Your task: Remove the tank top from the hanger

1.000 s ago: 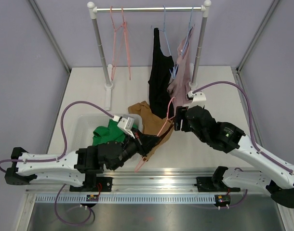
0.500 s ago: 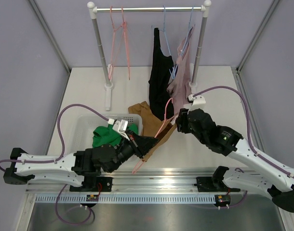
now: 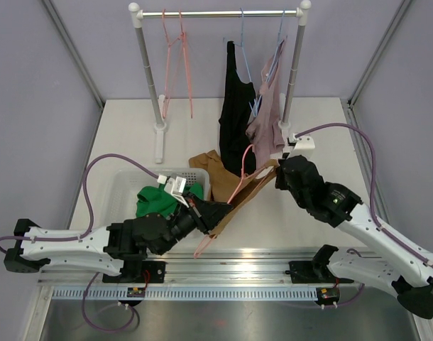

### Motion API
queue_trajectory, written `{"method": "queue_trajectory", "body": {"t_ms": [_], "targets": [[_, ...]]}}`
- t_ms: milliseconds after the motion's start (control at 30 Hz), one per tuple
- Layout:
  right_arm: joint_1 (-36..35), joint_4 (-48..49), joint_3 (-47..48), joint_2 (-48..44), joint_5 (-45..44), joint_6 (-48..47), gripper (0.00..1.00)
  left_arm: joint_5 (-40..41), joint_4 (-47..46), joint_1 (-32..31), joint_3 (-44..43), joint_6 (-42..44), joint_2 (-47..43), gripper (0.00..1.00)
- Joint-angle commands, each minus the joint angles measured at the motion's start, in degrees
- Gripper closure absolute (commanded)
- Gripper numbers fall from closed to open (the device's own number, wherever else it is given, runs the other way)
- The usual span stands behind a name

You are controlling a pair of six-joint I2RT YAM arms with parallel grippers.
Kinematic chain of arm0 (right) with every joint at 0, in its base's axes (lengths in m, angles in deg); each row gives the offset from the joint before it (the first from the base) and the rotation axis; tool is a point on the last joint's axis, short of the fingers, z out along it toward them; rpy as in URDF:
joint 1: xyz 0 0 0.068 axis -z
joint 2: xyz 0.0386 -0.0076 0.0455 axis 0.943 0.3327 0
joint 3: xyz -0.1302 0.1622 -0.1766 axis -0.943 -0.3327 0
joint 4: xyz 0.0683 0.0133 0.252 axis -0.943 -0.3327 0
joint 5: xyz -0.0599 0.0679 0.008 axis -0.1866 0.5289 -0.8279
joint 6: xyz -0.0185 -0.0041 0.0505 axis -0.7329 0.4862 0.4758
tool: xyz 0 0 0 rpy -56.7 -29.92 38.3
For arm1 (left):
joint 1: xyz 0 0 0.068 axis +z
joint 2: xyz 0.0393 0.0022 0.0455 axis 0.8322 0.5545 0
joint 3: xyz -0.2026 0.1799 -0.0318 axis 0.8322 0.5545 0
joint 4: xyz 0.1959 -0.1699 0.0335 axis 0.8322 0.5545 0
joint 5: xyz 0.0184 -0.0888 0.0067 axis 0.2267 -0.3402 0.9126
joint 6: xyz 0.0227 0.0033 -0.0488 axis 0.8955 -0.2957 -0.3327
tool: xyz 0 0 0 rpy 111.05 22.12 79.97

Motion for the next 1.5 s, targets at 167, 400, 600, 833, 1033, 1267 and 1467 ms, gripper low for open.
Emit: {"method": "queue_trajectory", "body": {"t_ms": [167,400,600,833,1033,1267,1467], "targets": [[16.11,-3.40,7.27,5.80,-3.35,-3.31,1.00,-4.86,-1.66,-1.04,-3.96,-0.10,1.47,1.00],[20.87,-4.98,5.43,4.42,3.51,0.11,1.00,-0.84,-12.27,-4.65,-4.32,6.84,3.76,1.00],[22.46,-6.57,4.11,-1.03,9.64,0.73,1.00,4.27,-34.02,-6.23,1.91,16.15,3.32,1.00],[22.46,-3.31,3.48,-11.41,25.21,-0.76,1.00,-1.96,-61.24,-6.23,-2.70,40.65,14.38,1.00],[22.46,-8.58,11.40,-14.23,37.50,-4.36,1.00,-1.43,-61.10,-1.51,-14.84,51.16,24.50,1.00],[22.37,-13.68,13.95,-16.25,39.89,-5.77,1.00,-4.60,-46.58,8.53,-22.15,42.26,25.56,1.00],[22.46,-1.49,8.95,-17.92,65.11,-0.61,1.00,-17.70,-51.51,13.02,-17.87,47.79,27.31,1.00]]}}
